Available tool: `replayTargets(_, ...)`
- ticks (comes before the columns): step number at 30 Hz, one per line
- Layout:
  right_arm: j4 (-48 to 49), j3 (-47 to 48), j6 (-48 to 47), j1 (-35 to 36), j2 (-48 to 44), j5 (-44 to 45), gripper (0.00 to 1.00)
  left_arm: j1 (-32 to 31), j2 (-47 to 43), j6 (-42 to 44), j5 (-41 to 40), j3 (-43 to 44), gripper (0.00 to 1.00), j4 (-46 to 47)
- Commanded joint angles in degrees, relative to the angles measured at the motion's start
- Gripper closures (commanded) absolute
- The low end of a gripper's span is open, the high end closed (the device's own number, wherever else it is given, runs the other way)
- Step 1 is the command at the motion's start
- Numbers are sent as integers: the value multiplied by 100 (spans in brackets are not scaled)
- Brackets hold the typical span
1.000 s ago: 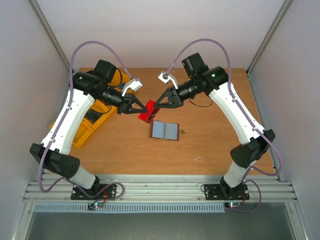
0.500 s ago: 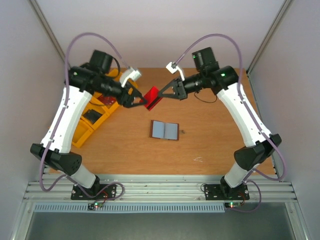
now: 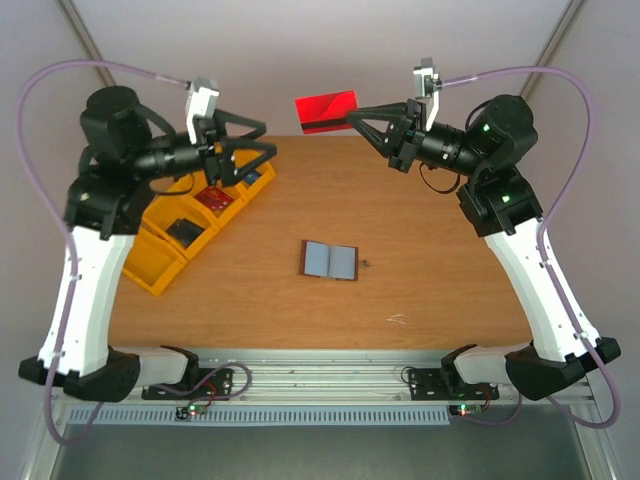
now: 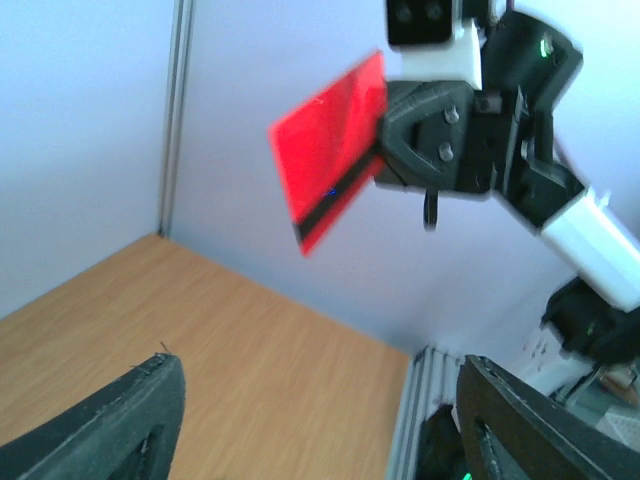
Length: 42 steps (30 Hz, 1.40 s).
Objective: Take the credit cards out of the card holder
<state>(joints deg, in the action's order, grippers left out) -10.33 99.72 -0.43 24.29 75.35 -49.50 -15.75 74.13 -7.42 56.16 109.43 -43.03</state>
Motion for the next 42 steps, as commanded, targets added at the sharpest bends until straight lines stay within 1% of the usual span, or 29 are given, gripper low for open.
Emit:
replayTargets(1, 1393, -184, 822, 91, 54, 345, 99, 12, 152, -3247, 595, -929, 29, 4406)
replayTargets(2, 1477, -211, 887, 109, 58, 351, 99, 9, 132, -4084, 590, -1149, 29, 5072)
replayTargets(3, 1586, -245, 961, 137, 58, 348, 99, -30, 133, -4358, 563, -1206, 28, 5283)
replayTargets(5, 1753, -293, 1057, 215, 74, 327, 99, -146, 173, -4347, 534, -1124, 28, 5201)
replayTargets(8, 1741, -280, 1011, 352, 140, 344, 99, -221, 260, -4231, 458, -979, 28, 5180)
replayTargets(10, 1717, -267, 995, 422, 175, 361, 99, -271, 298, -4249, 465, -923, 31, 5257)
replayTargets(11, 1685, -257, 982, 446, 190, 373, 99, -309, 311, -4271, 502, -909, 35, 5293)
replayTargets(13, 1618, -247, 930, 491, 199, 411, 99, -383, 309, -4281, 549, -913, 45, 5331)
replayTargets(14, 1587, -244, 901, 511, 199, 433, 99, -420, 315, -4285, 561, -914, 53, 5319)
replayTargets(15, 1567, -244, 879, 527, 210, 440, 99, -437, 316, -4279, 558, -914, 62, 5295)
replayTargets(17, 1540, -214, 845, 538, 224, 424, 99, -438, 308, -4272, 526, -924, 89, 5220)
replayTargets(18, 1507, -204, 836, 541, 239, 423, 99, -438, 305, -4262, 512, -931, 98, 5179)
replayTargets(22, 1422, -161, 813, 541, 271, 399, 99, -438, 265, -4250, 527, -962, 100, 5074)
replayTargets(25, 1116, -89, 601, 537, 279, 452, 99, -425, 267, -4246, 474, -913, 100, 4965)
replayTargets(26, 827, -47, 476, 541, 268, 560, 97, -408, 272, -4216, 425, -881, 100, 4794)
replayTargets(27, 588, 4, 315, 541, 255, 680, 83, -385, 280, -4059, 329, -836, 100, 4471)
replayTargets(28, 286, 56, 175, 541, 241, 845, 65, -352, 309, -3822, 195, -759, 100, 3898)
replayTargets(29, -30, 118, -176, 541, 221, 1037, 49, -326, 360, -3537, -14, -533, 100, 3112)
replayTargets(30, -337, 197, -403, 541, 210, 1260, 40, -312, 450, -2809, -374, -244, 100, 2199)
replayTargets(31, -695, 294, -628, 541, 200, 1491, 31, -314, 556, -2277, -859, 51, 100, 1172)
replayTargets(32, -1108, 406, -848, 536, 206, 1749, 20, -315, 684, -1576, -1363, 321, 100, 402)
replayTargets(33, -1374, 498, -1072, 533, 193, 2004, 10, -315, 804, -779, -1837, 540, 100, -216)
replayTargets(34, -1615, 564, -1259, 533, 180, 2257, 3, -320, 907, -308, -2376, 704, 100, -733)
replayTargets(35, -1777, 595, -1454, 533, 163, 2515, 2, -315, 1006, 294, -2929, 817, 100, -1108)
replayTargets(36, -1915, 611, -1631, 533, 144, 2750, 2, -315, 1090, 696, -3514, 867, 100, -1408)
replayTargets(38, -2140, 629, -1959, 524, 123, 3334, 1, -315, 1266, 1772, -4869, 841, 100, -1803)
replayTargets(39, -2261, 646, -2111, 513, 134, 3478, 1, -315, 1350, 2094, -5363, 771, 100, -1887)
replayTargets(40, -2389, 673, -2288, 515, 150, 3701, 1, -316, 1433, 2650, -5856, 662, 100, -1926)
replayTargets(42, -2577, 730, -2571, 512, 223, 4131, 2, -312, 1618, 3309, -6794, 410, 100, -1909)
